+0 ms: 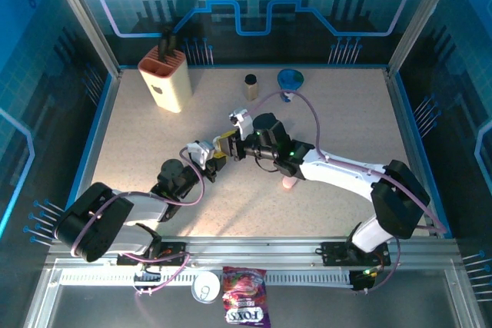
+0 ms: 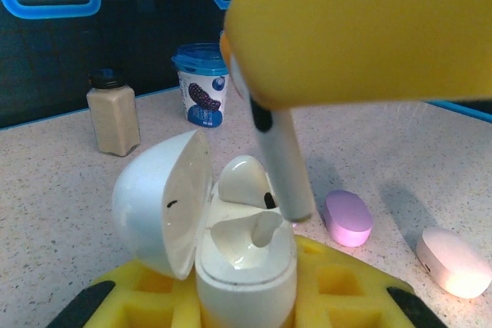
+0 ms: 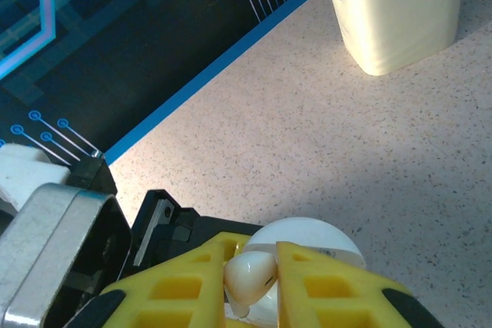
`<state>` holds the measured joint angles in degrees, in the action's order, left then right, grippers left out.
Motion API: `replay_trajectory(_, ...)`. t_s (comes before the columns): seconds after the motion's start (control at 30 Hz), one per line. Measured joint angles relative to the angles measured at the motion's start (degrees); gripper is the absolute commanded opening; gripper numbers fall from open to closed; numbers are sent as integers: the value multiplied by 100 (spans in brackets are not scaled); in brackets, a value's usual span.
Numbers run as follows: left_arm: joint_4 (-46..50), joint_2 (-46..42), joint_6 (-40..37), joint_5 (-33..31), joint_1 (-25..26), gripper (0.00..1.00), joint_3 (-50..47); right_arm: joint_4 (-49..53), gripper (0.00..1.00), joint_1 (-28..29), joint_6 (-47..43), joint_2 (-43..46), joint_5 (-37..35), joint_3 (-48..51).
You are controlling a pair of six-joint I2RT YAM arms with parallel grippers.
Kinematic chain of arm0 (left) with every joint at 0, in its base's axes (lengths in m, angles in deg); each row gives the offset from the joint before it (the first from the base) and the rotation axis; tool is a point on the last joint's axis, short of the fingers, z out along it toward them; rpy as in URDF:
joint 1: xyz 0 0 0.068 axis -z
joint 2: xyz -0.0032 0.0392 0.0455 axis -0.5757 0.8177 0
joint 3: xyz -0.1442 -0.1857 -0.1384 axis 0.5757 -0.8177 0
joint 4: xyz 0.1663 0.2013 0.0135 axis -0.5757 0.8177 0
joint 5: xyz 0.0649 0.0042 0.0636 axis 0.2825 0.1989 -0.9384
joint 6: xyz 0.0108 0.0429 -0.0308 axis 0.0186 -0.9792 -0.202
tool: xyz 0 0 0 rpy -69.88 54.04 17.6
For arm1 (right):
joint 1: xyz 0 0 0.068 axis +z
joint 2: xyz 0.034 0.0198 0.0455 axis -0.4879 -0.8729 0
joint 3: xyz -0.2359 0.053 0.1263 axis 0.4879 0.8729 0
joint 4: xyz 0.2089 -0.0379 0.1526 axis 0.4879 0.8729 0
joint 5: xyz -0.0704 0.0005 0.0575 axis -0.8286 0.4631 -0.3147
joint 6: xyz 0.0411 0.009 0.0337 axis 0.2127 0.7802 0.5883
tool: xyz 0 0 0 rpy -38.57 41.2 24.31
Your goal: Insert the wireless bluetooth earbuds into the charging case
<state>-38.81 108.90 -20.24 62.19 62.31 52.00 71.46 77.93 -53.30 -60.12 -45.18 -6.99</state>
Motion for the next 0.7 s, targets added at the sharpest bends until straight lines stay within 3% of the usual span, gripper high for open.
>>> replay_trajectory(0.7,-2,-20,109,42,0,0,0,142,19,-2,-109,-179,-313,-33)
